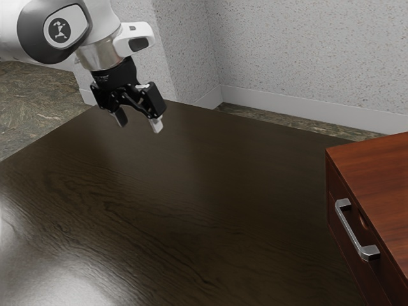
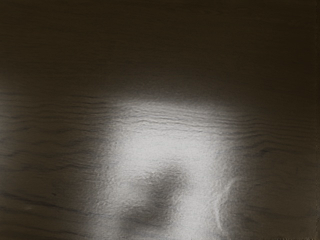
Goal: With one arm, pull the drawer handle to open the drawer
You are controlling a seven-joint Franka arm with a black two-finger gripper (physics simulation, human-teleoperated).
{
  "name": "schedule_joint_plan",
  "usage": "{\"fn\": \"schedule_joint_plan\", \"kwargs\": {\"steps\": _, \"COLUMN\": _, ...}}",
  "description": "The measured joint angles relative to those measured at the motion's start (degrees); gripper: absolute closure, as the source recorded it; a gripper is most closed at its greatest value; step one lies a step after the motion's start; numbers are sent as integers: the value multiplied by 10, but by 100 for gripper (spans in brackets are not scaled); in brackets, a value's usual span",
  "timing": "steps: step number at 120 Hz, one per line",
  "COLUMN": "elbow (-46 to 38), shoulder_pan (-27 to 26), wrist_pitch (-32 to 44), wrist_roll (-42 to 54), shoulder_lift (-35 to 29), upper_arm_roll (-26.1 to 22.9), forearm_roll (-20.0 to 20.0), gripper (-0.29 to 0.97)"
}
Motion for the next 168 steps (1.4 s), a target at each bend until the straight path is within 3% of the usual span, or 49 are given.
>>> {"fn": "schedule_joint_plan", "kwargs": {"steps": 9, "elbow": 0, "shoulder_pan": -12, "wrist_pitch": 0, "wrist_roll": 0, "shoulder_lift": 8, "upper_arm_roll": 18, "forearm_roll": -15, "gripper": 0}}
{"fn": "schedule_joint_plan", "kwargs": {"steps": 25, "elbow": 4, "shoulder_pan": 10, "wrist_pitch": -2, "wrist_roll": -2, "shoulder_lift": 10, "upper_arm_roll": 29, "forearm_roll": -33, "gripper": 0}}
{"fn": "schedule_joint_plan", "kwargs": {"steps": 33, "elbow": 62, "shoulder_pan": 12, "wrist_pitch": -26, "wrist_roll": -15, "shoulder_lift": 4, "upper_arm_roll": 29, "forearm_roll": -37, "gripper": 0}}
{"fn": "schedule_joint_plan", "kwargs": {"steps": 49, "elbow": 120, "shoulder_pan": 49, "wrist_pitch": -101, "wrist_roll": -67, "shoulder_lift": -82, "upper_arm_roll": 41, "forearm_roll": -40, "gripper": 0}}
{"fn": "schedule_joint_plan", "kwargs": {"steps": 60, "elbow": 124, "shoulder_pan": 5, "wrist_pitch": -152, "wrist_roll": -104, "shoulder_lift": -132, "upper_arm_roll": 51, "forearm_roll": -62, "gripper": 0}}
{"fn": "schedule_joint_plan", "kwargs": {"steps": 95, "elbow": 125, "shoulder_pan": 15, "wrist_pitch": -243, "wrist_roll": -179, "shoulder_lift": -166, "upper_arm_roll": 70, "forearm_roll": -94, "gripper": 0}}
{"fn": "schedule_joint_plan", "kwargs": {"steps": 99, "elbow": 124, "shoulder_pan": -36, "wrist_pitch": -246, "wrist_roll": -185, "shoulder_lift": -164, "upper_arm_roll": 105, "forearm_roll": -91, "gripper": 0}}
{"fn": "schedule_joint_plan", "kwargs": {"steps": 108, "elbow": 94, "shoulder_pan": -381, "wrist_pitch": -241, "wrist_roll": -202, "shoulder_lift": -161, "upper_arm_roll": 394, "forearm_roll": -72, "gripper": 0}}
{"fn": "schedule_joint_plan", "kwargs": {"steps": 112, "elbow": 86, "shoulder_pan": -503, "wrist_pitch": -239, "wrist_roll": -210, "shoulder_lift": -160, "upper_arm_roll": 492, "forearm_roll": -56, "gripper": 0}}
{"fn": "schedule_joint_plan", "kwargs": {"steps": 116, "elbow": 82, "shoulder_pan": -575, "wrist_pitch": -236, "wrist_roll": -217, "shoulder_lift": -162, "upper_arm_roll": 544, "forearm_roll": -42, "gripper": 0}}
{"fn": "schedule_joint_plan", "kwargs": {"steps": 120, "elbow": 79, "shoulder_pan": -613, "wrist_pitch": -234, "wrist_roll": -224, "shoulder_lift": -163, "upper_arm_roll": 569, "forearm_roll": -31, "gripper": 0}}
{"fn": "schedule_joint_plan", "kwargs": {"steps": 127, "elbow": 59, "shoulder_pan": -644, "wrist_pitch": -229, "wrist_roll": -236, "shoulder_lift": -173, "upper_arm_roll": 584, "forearm_roll": -19, "gripper": 0}}
{"fn": "schedule_joint_plan", "kwargs": {"steps": 136, "elbow": -61, "shoulder_pan": -651, "wrist_pitch": -190, "wrist_roll": -250, "shoulder_lift": -259, "upper_arm_roll": 590, "forearm_roll": -30, "gripper": 0}}
{"fn": "schedule_joint_plan", "kwargs": {"steps": 158, "elbow": -152, "shoulder_pan": -539, "wrist_pitch": -123, "wrist_roll": -279, "shoulder_lift": -318, "upper_arm_roll": 586, "forearm_roll": -136, "gripper": 0}}
{"fn": "schedule_joint_plan", "kwargs": {"steps": 168, "elbow": -213, "shoulder_pan": -506, "wrist_pitch": -68, "wrist_roll": -292, "shoulder_lift": -350, "upper_arm_roll": 543, "forearm_roll": -201, "gripper": 1}}
